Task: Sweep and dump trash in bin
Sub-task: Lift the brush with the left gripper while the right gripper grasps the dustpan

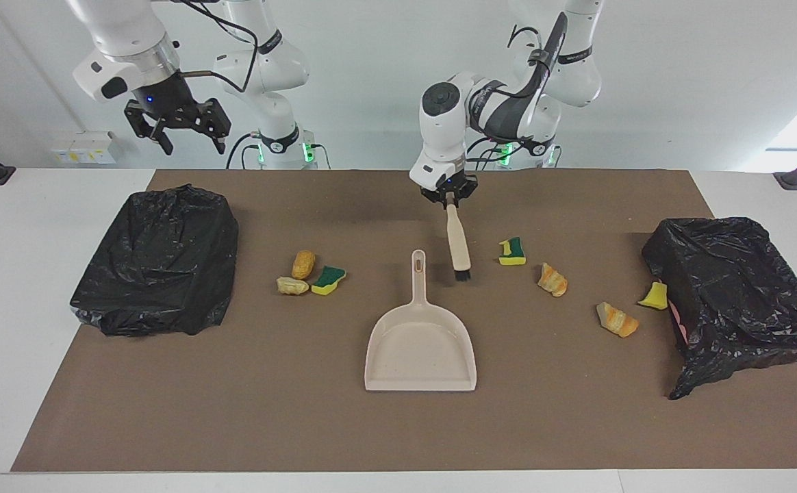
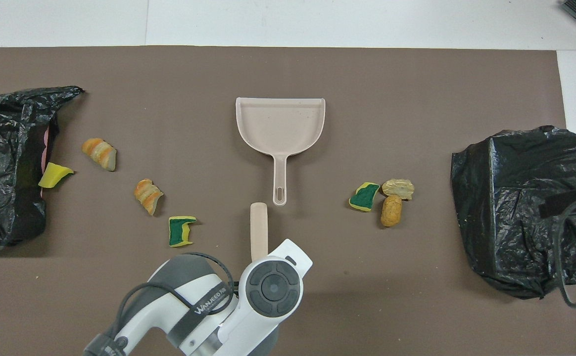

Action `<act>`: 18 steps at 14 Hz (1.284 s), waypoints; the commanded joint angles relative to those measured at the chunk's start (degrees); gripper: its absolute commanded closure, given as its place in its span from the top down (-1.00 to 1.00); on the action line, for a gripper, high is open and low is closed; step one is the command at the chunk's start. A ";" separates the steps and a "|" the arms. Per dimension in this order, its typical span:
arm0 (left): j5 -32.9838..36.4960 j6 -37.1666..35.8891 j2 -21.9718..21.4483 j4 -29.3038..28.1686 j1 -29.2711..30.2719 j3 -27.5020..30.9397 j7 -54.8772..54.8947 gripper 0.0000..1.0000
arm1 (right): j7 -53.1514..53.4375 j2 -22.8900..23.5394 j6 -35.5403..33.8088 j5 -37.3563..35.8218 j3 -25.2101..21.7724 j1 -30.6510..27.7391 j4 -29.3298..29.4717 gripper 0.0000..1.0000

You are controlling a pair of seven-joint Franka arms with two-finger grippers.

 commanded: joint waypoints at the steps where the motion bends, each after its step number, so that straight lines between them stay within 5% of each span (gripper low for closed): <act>1: 5.43 -4.46 4.11 7.33 5.95 -0.72 0.42 -1.00 | 2.90 3.23 4.63 1.22 2.56 1.00 -0.22 1.00; 5: 13.42 -6.41 7.47 12.37 13.08 -0.72 6.11 -1.00 | 6.67 6.83 9.02 1.22 3.01 3.99 -0.66 1.00; 12: 24.86 -15.54 7.38 12.20 24.24 -0.63 13.07 -1.00 | 21.88 22.21 17.62 6.83 3.27 13.21 3.38 1.00; 18: 26.45 -17.05 6.24 8.34 32.68 -0.63 17.03 -1.00 | 31.38 33.63 23.44 9.39 3.36 22.08 10.13 1.00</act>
